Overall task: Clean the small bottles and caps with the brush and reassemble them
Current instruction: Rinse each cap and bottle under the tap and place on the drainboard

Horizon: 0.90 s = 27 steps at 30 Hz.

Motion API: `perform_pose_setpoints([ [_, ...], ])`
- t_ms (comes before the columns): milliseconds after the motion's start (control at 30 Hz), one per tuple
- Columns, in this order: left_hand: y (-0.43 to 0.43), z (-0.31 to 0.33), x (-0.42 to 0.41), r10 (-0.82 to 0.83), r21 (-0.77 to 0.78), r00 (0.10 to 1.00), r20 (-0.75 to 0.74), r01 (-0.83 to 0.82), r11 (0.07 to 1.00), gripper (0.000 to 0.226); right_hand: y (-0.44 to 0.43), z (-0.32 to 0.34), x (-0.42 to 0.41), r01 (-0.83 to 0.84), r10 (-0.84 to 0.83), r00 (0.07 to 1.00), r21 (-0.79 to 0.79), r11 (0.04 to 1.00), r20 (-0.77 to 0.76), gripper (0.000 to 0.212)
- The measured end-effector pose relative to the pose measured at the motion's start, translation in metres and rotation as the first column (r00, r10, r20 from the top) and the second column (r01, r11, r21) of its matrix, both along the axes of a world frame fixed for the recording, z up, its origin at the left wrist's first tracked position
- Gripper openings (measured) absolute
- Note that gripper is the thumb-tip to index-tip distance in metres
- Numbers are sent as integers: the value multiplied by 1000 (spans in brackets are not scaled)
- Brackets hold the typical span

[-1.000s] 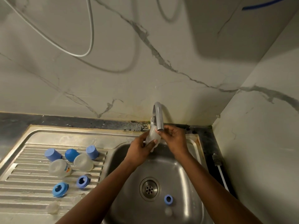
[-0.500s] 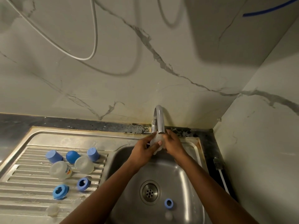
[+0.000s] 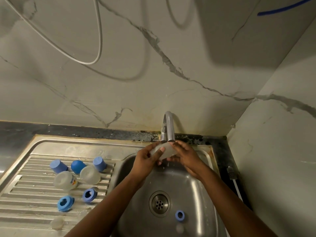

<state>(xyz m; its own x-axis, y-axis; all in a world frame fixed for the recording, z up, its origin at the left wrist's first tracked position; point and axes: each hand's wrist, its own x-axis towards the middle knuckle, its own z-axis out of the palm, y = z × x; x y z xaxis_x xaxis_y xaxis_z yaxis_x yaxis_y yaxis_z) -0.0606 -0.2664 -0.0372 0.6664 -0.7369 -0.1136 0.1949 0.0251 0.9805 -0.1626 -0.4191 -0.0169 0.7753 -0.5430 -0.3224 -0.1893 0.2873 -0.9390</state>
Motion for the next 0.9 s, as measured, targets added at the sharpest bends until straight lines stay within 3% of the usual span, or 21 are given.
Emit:
perform_pose_setpoints([
  [133, -10, 4, -8, 16, -103, 964, -267, -45, 994, 46, -8, 1, -9, 112, -113, 993, 48, 993, 35, 33],
  [200, -15, 2, -11, -29, -124, 961, -274, -5, 992, 39, -12, -1, -15, 153, -155, 988, 66, 986, 19, 42],
  [267, -17, 1, -15, -76, -85, 987, -143, 64, 994, 31, -14, -4, -22, 167, -168, 984, -16, 986, -62, 46],
  [367, -25, -2, -15, -93, 115, 975, 200, 71, 991, 26, -15, -9, -29, 166, -181, 977, -126, 978, -113, 48],
  [467, -40, 4, -12, -103, 200, 953, 286, 45, 979, 22, -15, -12, -32, 223, -227, 973, -99, 970, -30, 41],
  [633, -54, 11, -13, 12, 230, 1000, -5, -11, 973, 25, -18, -13, -39, 226, -218, 973, -125, 966, 78, 36],
  [767, -50, 11, -12, 71, 231, 956, -284, -4, 973, 33, -19, -15, -50, 111, -99, 988, -105, 988, 121, 35],
  [900, -48, 12, -14, 33, 188, 976, -217, 9, 982, 28, -20, -19, -55, 81, -70, 984, -60, 995, 165, 40],
])
